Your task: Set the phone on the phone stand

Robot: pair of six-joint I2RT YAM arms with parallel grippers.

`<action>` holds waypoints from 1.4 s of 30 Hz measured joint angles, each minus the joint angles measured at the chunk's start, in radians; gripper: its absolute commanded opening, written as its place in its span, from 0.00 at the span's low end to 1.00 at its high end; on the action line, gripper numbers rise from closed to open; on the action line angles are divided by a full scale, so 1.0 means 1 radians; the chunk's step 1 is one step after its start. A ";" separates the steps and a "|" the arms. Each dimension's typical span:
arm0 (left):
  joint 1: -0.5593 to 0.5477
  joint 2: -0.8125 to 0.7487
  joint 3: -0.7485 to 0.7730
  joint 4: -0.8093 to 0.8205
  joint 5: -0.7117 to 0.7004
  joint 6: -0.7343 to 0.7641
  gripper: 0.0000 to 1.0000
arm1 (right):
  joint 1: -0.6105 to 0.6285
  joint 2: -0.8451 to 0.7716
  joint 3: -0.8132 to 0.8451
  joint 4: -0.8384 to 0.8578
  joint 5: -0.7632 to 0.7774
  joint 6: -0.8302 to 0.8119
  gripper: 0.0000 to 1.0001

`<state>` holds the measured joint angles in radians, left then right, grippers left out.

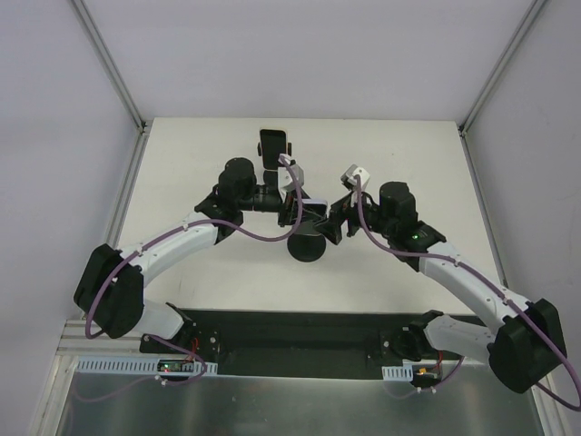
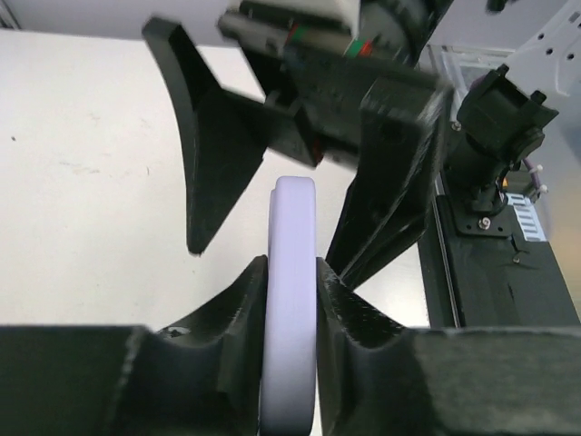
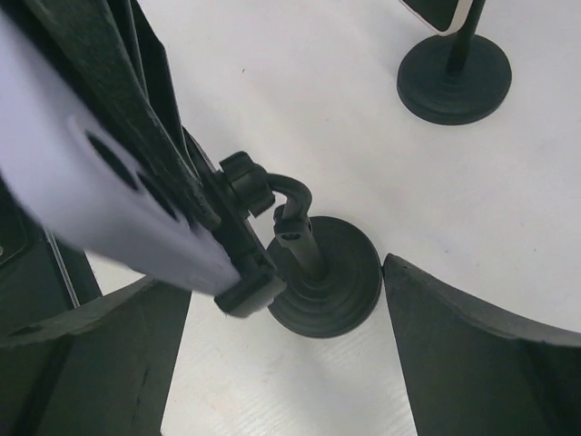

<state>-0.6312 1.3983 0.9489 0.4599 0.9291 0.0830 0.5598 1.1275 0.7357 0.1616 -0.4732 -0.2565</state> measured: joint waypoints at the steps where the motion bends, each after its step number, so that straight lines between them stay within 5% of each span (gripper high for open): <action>1: 0.000 0.000 0.000 -0.002 -0.004 -0.014 0.33 | 0.000 -0.013 0.006 -0.024 0.010 0.003 0.90; 7: 0.010 -0.003 -0.010 -0.020 -0.033 -0.119 0.90 | 0.016 -0.134 0.003 -0.121 0.069 0.045 0.98; 19: 0.051 -0.309 -0.066 -0.156 -0.199 -0.272 0.99 | 0.225 -0.218 0.082 -0.363 0.412 0.262 1.00; 31: 0.077 -0.639 -0.022 -0.421 -0.671 -0.143 0.99 | 0.501 0.038 0.463 -0.670 0.990 0.577 0.99; 42: 0.076 -0.714 -0.093 -0.468 -0.834 -0.112 0.99 | 0.591 0.245 0.686 -0.783 1.173 0.645 1.00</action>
<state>-0.5549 0.6846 0.8555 -0.0078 0.0956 -0.0288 1.1507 1.3724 1.4220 -0.6216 0.6998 0.3889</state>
